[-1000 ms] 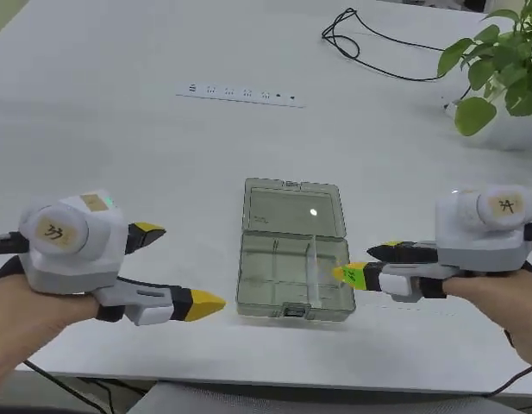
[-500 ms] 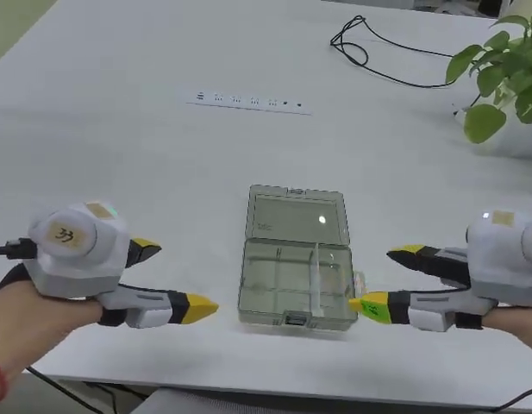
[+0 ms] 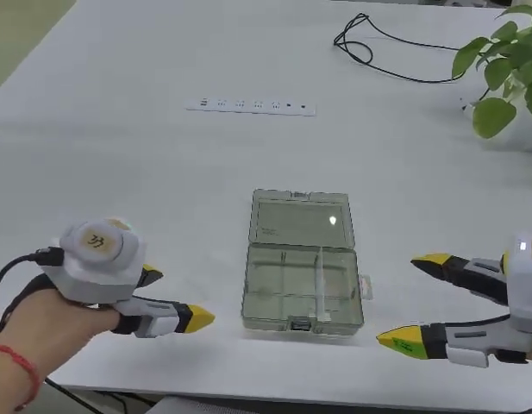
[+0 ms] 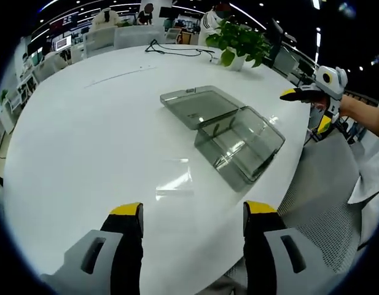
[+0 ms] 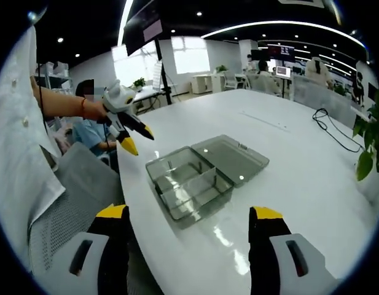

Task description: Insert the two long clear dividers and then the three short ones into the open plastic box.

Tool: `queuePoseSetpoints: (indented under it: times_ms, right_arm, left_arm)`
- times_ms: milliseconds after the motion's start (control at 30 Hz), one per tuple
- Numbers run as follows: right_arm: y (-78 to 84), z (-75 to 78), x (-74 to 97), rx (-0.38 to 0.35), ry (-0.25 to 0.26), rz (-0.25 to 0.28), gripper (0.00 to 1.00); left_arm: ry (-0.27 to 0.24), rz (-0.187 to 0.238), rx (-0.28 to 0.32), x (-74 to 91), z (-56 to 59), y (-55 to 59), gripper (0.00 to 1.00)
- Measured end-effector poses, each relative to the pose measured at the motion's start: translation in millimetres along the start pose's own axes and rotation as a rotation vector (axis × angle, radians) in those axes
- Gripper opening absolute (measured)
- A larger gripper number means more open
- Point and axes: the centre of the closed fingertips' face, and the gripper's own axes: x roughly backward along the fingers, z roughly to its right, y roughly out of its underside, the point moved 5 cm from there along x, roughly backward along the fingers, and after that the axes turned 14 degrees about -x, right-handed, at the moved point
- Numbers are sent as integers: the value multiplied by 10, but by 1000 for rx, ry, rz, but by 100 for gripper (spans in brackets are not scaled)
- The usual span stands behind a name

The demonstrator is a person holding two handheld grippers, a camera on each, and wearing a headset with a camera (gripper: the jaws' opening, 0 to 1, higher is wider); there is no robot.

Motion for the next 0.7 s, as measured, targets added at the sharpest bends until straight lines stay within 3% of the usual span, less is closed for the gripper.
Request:
queuePoseSetpoints:
  times_ms: [200,300,533,700]
  right_arm:
    - [40,8,64,16,-9,23,81]
    - [63,15,75,22,-14,25,82]
    - [106,-11,75,24,-19,33,82]
    - [116,-25,74,25,-23,50,84]
  left_arm:
    - [-1,-94,-1,-117,7,56,59]
    - [3,-120,4,-194,-21,84,58]
    - [-29,-221,-4,-274,-56,132,53]
    - [-44,-243,-7,-326,-73,125,52]
